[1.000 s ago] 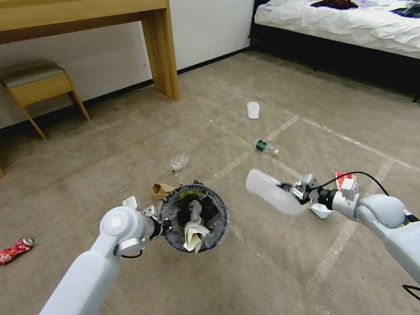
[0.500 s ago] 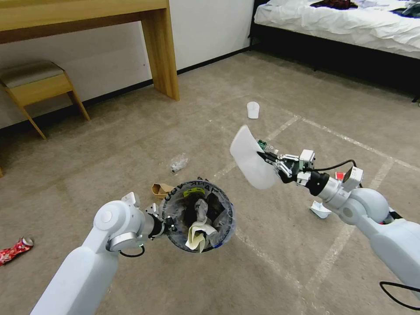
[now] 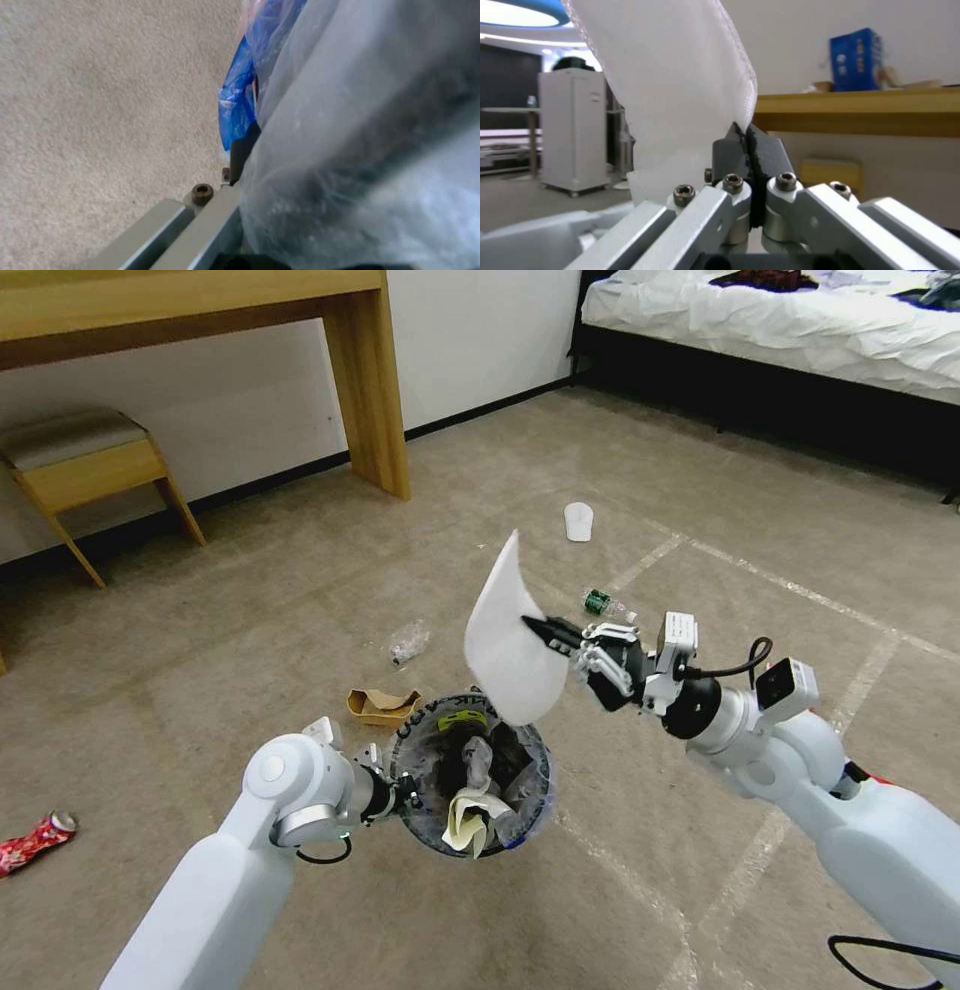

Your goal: Pick up the trash bin and place the garbage on the floor into it.

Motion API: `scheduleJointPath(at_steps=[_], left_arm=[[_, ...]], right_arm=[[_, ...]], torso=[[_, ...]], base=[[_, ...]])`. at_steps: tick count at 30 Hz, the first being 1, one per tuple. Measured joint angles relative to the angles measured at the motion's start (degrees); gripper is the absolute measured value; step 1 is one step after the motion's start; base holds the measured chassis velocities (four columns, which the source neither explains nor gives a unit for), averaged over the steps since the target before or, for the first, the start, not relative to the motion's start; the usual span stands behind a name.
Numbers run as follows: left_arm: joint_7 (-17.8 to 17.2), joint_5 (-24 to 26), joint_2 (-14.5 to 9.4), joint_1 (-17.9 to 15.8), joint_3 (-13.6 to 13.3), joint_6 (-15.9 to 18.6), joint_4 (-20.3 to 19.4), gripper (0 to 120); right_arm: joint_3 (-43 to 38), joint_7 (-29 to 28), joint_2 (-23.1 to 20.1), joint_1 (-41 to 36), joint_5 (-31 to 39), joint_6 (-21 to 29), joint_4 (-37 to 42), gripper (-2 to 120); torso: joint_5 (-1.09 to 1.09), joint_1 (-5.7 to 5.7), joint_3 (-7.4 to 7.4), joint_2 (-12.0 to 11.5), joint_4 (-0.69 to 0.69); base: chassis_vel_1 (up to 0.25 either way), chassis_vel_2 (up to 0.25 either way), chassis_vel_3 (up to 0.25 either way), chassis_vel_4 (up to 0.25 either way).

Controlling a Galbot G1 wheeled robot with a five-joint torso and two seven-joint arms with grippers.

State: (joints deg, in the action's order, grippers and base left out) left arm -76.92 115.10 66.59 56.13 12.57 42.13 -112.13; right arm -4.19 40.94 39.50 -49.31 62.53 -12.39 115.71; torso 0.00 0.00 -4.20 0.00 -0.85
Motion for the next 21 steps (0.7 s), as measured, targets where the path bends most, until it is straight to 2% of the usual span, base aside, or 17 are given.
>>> scheduleJointPath(at_steps=[5,21], left_arm=[[-0.02,-0.61,1.29,-0.03,-0.84,0.0,0.03,0],[-0.68,-0.29,1.41,1.15,-1.16,0.0,-2.46,0]], right_arm=[[1.98,1.6,0.67,-0.04,-0.67,0.52,1.48,0],[8.19,4.03,4.65,0.19,-5.54,0.37,-1.86,0]], torso=[[0.0,0.0,0.0,0.0,0.0],[0.0,0.0,0.0,0.0,0.0]], base=[[0.0,0.0,0.0,0.0],[0.0,0.0,0.0,0.0]])
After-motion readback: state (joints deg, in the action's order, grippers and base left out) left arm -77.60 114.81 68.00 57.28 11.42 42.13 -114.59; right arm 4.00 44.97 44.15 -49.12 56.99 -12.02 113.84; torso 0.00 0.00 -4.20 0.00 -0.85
